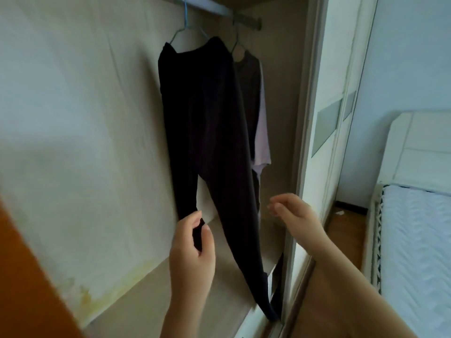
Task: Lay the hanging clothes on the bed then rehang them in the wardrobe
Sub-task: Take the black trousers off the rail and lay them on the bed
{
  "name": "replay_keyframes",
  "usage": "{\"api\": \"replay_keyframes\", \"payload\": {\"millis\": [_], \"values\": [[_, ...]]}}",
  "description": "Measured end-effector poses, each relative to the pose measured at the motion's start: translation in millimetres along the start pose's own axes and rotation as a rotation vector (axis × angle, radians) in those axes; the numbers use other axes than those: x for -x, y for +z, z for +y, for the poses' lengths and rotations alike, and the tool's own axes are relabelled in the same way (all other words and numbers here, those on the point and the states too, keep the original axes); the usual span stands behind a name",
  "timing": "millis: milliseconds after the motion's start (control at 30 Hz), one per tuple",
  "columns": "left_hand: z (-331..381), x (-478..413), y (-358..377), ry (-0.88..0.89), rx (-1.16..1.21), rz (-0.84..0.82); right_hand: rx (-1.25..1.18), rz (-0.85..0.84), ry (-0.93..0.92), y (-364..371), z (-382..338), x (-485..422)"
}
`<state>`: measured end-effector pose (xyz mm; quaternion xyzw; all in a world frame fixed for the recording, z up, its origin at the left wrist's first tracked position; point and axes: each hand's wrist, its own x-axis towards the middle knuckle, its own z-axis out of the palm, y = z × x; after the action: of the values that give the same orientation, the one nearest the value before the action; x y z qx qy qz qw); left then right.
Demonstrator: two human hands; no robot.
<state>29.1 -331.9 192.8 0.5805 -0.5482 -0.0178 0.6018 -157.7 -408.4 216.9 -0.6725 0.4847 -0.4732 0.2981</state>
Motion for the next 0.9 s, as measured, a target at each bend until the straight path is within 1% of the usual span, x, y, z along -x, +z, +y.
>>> {"api": "replay_keyframes", "payload": {"millis": [67,167,333,467,600,733,833,900], "values": [[-7,-21,13,-0.029,-0.017,0.041,-0.027,-0.042,-0.058,10,-14,-42],[-17,-60,31,-0.018,-0.062,0.110,-0.019,-0.085,-0.198,12,-31,-105],[-22,-136,53,-0.003,-0.123,0.227,0.042,-0.043,-0.422,-13,-58,-206],[-25,-186,54,0.048,-0.199,0.292,0.045,-0.020,-0.510,-15,-99,-275],[-30,-216,36,0.093,-0.341,0.313,0.059,-0.061,-0.520,3,-143,-317],[-31,-237,11,0.106,-0.403,0.360,0.221,-0.014,-0.487,15,-176,-349],[-26,-252,-3,0.115,-0.395,0.389,0.429,0.041,-0.446,19,-198,-367],[-25,-259,-8,0.126,-0.374,0.394,0.489,0.017,-0.402,24,-206,-376]]}}
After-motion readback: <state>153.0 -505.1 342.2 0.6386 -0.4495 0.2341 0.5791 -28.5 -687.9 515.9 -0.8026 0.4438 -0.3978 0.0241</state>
